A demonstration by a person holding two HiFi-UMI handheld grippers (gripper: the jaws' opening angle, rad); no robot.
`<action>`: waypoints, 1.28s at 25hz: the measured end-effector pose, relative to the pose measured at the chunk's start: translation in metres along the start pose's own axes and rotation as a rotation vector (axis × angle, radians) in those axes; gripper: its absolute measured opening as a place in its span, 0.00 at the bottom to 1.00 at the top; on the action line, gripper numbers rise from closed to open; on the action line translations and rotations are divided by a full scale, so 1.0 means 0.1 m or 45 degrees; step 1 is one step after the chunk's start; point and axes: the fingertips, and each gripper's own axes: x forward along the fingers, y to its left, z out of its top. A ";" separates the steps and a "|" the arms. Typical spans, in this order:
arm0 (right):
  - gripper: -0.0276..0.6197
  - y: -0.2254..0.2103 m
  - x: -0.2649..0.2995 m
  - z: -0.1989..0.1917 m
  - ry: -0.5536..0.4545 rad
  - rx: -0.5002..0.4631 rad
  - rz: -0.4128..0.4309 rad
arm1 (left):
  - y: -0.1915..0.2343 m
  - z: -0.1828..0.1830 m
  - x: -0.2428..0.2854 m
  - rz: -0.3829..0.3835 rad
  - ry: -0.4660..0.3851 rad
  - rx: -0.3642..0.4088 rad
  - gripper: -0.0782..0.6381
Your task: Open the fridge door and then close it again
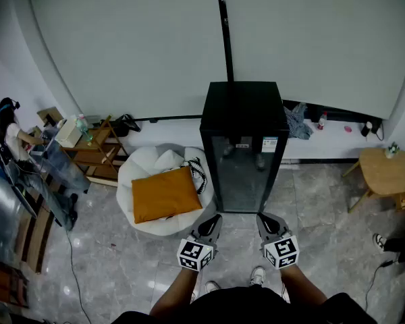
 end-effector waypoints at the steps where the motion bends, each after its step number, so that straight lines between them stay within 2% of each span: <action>1: 0.07 -0.01 -0.01 0.00 0.001 0.001 -0.001 | 0.00 -0.01 0.00 0.005 0.001 -0.003 0.14; 7: 0.07 -0.09 -0.04 -0.04 0.004 0.026 0.006 | -0.02 -0.04 0.01 0.027 0.034 -0.020 0.14; 16: 0.07 -0.22 0.01 -0.13 0.005 0.088 0.108 | -0.09 -0.08 0.22 0.084 0.037 -0.050 0.14; 26: 0.07 -0.50 0.11 -0.35 0.045 0.101 0.240 | -0.10 -0.30 0.52 0.211 0.107 -0.060 0.14; 32: 0.07 -0.64 0.17 -0.42 0.060 0.103 0.301 | -0.10 -0.37 0.56 0.287 0.116 -0.109 0.14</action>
